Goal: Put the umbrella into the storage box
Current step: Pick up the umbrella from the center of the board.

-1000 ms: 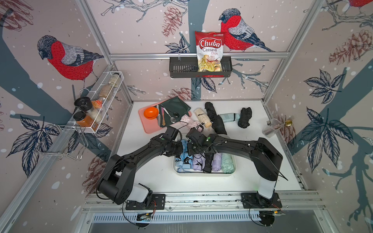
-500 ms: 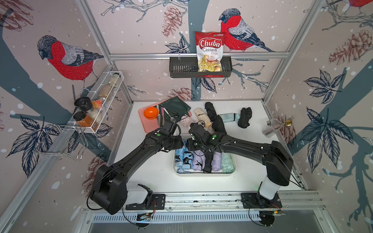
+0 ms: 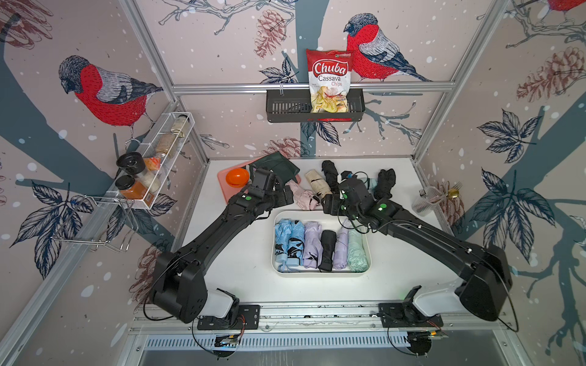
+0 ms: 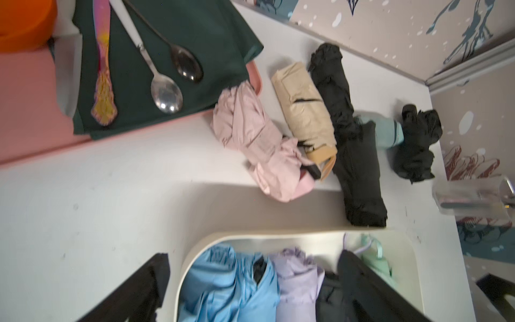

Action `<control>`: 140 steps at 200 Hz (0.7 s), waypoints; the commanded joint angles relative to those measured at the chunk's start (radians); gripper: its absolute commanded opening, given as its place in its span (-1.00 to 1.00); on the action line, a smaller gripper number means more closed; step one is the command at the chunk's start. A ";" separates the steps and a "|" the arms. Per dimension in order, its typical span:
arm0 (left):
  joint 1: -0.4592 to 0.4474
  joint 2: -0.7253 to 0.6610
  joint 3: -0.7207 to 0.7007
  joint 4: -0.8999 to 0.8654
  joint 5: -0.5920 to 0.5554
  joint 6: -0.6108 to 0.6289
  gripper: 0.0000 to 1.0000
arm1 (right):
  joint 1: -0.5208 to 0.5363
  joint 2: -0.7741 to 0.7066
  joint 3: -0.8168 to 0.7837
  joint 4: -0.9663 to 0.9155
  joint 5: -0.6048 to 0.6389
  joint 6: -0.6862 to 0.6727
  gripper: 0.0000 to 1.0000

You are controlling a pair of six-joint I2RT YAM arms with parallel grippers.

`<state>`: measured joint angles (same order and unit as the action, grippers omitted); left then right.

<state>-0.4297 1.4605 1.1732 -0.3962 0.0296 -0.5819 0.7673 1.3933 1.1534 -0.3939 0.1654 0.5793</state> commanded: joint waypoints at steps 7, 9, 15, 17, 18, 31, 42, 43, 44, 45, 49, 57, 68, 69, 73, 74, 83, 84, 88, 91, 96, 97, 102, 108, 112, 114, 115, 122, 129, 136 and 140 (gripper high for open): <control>0.010 0.121 0.078 0.101 0.021 -0.060 0.95 | -0.093 -0.051 -0.044 0.039 0.066 -0.065 0.99; 0.010 0.135 0.083 0.104 0.023 -0.071 0.95 | -0.101 -0.055 -0.048 0.044 0.067 -0.066 0.99; 0.010 0.168 0.098 0.110 0.030 -0.098 0.95 | -0.124 -0.064 -0.060 0.054 0.065 -0.072 0.99; 0.011 0.179 0.101 0.112 0.034 -0.106 0.95 | -0.134 -0.068 -0.063 0.058 0.063 -0.074 0.99; 0.011 0.184 0.103 0.114 0.035 -0.110 0.95 | -0.138 -0.068 -0.064 0.059 0.062 -0.075 0.99; 0.009 0.250 0.131 0.135 0.054 -0.157 0.95 | -0.186 -0.079 -0.078 0.068 0.058 -0.082 0.99; 0.008 0.299 0.152 0.143 0.056 -0.189 0.95 | -0.225 -0.083 -0.088 0.075 0.046 -0.088 0.99; 0.008 0.302 0.154 0.143 0.056 -0.192 0.95 | -0.228 -0.084 -0.088 0.076 0.045 -0.088 0.99; 0.007 0.307 0.157 0.143 0.055 -0.194 0.95 | -0.231 -0.084 -0.089 0.078 0.043 -0.089 0.99; 0.007 0.312 0.159 0.142 0.055 -0.197 0.95 | -0.234 -0.083 -0.090 0.079 0.042 -0.089 0.99; 0.006 0.329 0.170 0.141 0.053 -0.205 0.95 | -0.246 -0.085 -0.094 0.083 0.034 -0.093 0.99; 0.006 0.360 0.191 0.130 0.046 -0.222 0.95 | -0.267 -0.084 -0.100 0.093 0.014 -0.101 0.99; 0.002 0.395 0.214 0.116 0.032 -0.243 0.95 | -0.294 -0.080 -0.104 0.101 -0.018 -0.112 0.99; 0.002 0.397 0.217 0.116 0.030 -0.245 0.95 | -0.296 -0.078 -0.104 0.101 -0.019 -0.112 0.99; 0.000 0.408 0.224 0.112 0.026 -0.251 0.95 | -0.305 -0.074 -0.103 0.101 -0.031 -0.116 1.00; -0.001 0.410 0.225 0.111 0.024 -0.252 0.95 | -0.306 -0.074 -0.103 0.101 -0.034 -0.117 0.99; -0.007 0.433 0.239 0.104 0.011 -0.268 0.95 | -0.321 -0.065 -0.101 0.099 -0.053 -0.129 0.99; -0.007 0.436 0.241 0.102 0.010 -0.270 0.95 | -0.323 -0.064 -0.100 0.099 -0.054 -0.130 0.99; -0.009 0.445 0.248 0.096 0.005 -0.275 0.95 | -0.329 -0.059 -0.100 0.098 -0.060 -0.135 0.99; -0.011 0.454 0.254 0.090 0.001 -0.279 0.95 | -0.332 -0.058 -0.100 0.097 -0.063 -0.138 0.99; -0.015 0.466 0.269 0.076 -0.007 -0.286 0.95 | -0.339 -0.052 -0.100 0.096 -0.069 -0.144 0.99; -0.015 0.469 0.272 0.072 -0.008 -0.288 0.95 | -0.341 -0.051 -0.100 0.096 -0.071 -0.144 0.99; -0.018 0.482 0.285 0.056 -0.017 -0.296 0.95 | -0.348 -0.046 -0.098 0.094 -0.077 -0.148 0.99; -0.022 0.496 0.300 0.041 -0.025 -0.306 0.95 | -0.355 -0.040 -0.098 0.092 -0.086 -0.150 0.99; -0.025 0.504 0.306 0.034 -0.028 -0.314 0.95 | -0.360 -0.037 -0.098 0.092 -0.093 -0.151 1.00; -0.026 0.508 0.307 0.032 -0.029 -0.318 0.95 | -0.365 -0.035 -0.099 0.092 -0.098 -0.151 0.99; -0.027 0.510 0.309 0.032 -0.029 -0.320 0.95 | -0.366 -0.034 -0.099 0.092 -0.100 -0.151 0.99; -0.030 0.523 0.314 0.031 -0.031 -0.335 0.95 | -0.375 -0.031 -0.104 0.098 -0.113 -0.154 0.99; -0.033 0.536 0.321 0.030 -0.031 -0.347 0.95 | -0.381 -0.029 -0.110 0.108 -0.125 -0.156 0.99; -0.034 0.550 0.328 0.029 -0.028 -0.358 0.95 | -0.386 -0.028 -0.117 0.117 -0.136 -0.156 0.99; -0.035 0.559 0.333 0.031 -0.024 -0.361 0.95 | -0.391 -0.027 -0.119 0.121 -0.144 -0.157 0.99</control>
<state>-0.4587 1.9835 1.4811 -0.3351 0.0238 -0.8864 0.3943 1.3605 1.0485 -0.3183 0.0841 0.4446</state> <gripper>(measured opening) 0.977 0.997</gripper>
